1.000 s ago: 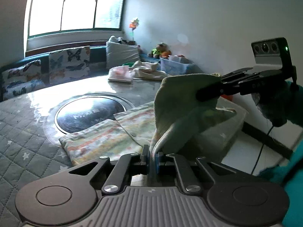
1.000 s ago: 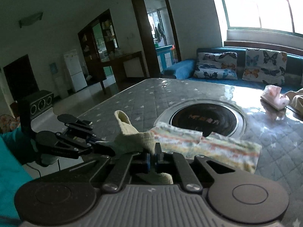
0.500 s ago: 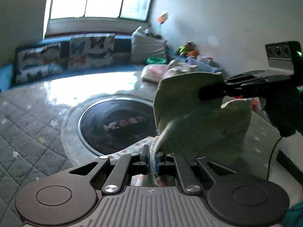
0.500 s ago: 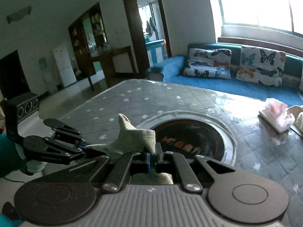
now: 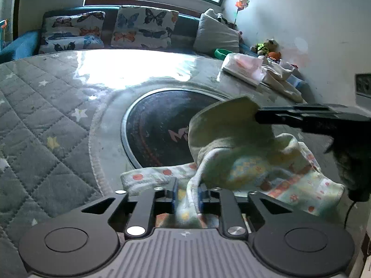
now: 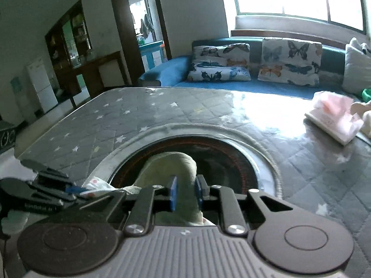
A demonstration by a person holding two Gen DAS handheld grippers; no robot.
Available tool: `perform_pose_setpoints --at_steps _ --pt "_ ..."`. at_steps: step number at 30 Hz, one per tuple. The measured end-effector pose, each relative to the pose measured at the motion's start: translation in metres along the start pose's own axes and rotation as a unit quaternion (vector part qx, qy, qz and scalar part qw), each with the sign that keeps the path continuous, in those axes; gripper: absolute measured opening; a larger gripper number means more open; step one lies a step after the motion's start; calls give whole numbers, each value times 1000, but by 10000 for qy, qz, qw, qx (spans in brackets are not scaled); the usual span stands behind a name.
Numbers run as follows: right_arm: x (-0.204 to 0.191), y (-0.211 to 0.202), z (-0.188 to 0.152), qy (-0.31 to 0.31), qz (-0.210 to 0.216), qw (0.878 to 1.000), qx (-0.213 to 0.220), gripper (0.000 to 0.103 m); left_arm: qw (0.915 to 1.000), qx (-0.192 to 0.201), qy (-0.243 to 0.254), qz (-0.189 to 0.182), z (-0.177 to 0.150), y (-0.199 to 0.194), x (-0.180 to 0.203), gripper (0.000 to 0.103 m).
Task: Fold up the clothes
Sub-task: 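Lower the held corduroy flap onto the folded shirt with the right gripper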
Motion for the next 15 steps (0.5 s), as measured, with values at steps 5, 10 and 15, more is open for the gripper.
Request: perform_pose_setpoints --at_steps 5,10,15 --pt "-5 -19 -14 55 74 10000 20 17 10000 -5 -24 66 4 1 -4 26" --pt "-14 -21 -36 -40 219 9995 -229 17 9999 -11 -49 132 8 1 -8 32" --pt "6 -15 -49 -19 -242 9986 -469 17 9995 -2 -95 303 13 1 -16 33"
Point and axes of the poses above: each gripper's, at about its wrist camera, not at the fingertips, and y roughly the way its jaws point, x to its right, z to its top, the point moved 3 cm from there along y, roughly the way its jaws point, and after that the axes turned 2 degrees about z, right-handed, at the moved point
